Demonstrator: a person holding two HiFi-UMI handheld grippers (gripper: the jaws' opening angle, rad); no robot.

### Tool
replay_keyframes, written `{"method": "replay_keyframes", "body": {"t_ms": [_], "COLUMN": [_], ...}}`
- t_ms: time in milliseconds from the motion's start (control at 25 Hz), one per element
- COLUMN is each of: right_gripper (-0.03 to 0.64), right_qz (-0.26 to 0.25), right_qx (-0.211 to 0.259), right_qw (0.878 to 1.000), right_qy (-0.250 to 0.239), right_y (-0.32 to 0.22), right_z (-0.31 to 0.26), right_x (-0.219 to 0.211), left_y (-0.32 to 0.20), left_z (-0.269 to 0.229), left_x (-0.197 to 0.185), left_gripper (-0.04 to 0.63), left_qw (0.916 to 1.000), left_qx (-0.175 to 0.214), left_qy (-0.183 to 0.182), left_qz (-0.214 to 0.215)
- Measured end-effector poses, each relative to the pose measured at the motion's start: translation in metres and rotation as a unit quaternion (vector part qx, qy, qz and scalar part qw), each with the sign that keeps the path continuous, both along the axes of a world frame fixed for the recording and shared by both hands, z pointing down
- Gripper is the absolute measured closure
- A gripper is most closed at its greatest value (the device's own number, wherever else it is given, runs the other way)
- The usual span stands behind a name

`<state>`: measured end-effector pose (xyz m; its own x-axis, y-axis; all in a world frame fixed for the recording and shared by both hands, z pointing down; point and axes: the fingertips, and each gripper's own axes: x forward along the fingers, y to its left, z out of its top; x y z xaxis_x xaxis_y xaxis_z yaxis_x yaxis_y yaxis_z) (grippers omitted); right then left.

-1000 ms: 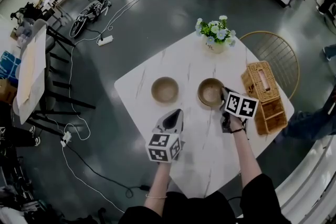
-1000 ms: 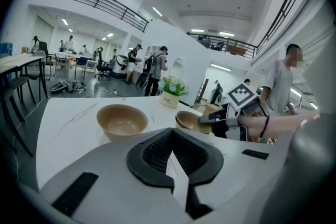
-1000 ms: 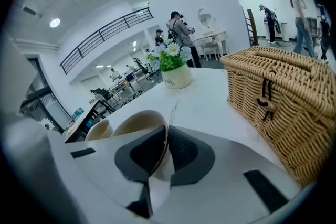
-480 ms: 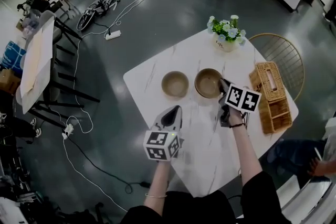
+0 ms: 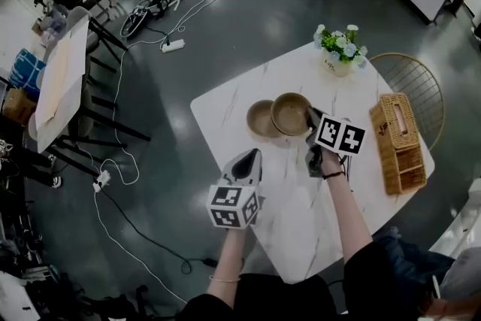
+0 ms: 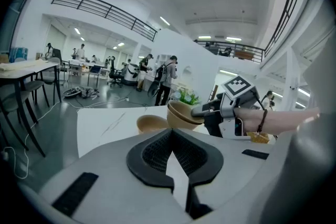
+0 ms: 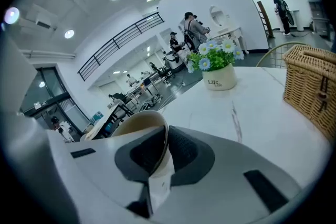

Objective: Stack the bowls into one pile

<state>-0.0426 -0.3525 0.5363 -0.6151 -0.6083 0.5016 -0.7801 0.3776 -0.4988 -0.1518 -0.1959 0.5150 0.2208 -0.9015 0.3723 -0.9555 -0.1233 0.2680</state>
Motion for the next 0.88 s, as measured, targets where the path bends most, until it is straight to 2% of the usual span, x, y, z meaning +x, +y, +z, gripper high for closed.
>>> {"method": "replay_keyframes", "body": {"t_ms": [400, 880], "right_gripper": [0.588, 0.586], "right_qz": [-0.019, -0.055], "right_qx": [0.001, 0.031], "right_qw": [1.0, 0.997], "right_qy": [-0.006, 0.054], "right_y": [-0.001, 0.005], "right_z": [0.007, 0.013], "right_x": [-0.047, -0.074], "left_y": [-0.005, 0.0], "left_z": [0.009, 0.021], "left_x": [-0.023, -0.032], "left_gripper": [0.581, 0.581], "left_qw": [0.9999, 0.9996], "left_qx": [-0.01, -0.019], "left_qy": [0.0, 0.01], "left_qz": [-0.008, -0.02]}}
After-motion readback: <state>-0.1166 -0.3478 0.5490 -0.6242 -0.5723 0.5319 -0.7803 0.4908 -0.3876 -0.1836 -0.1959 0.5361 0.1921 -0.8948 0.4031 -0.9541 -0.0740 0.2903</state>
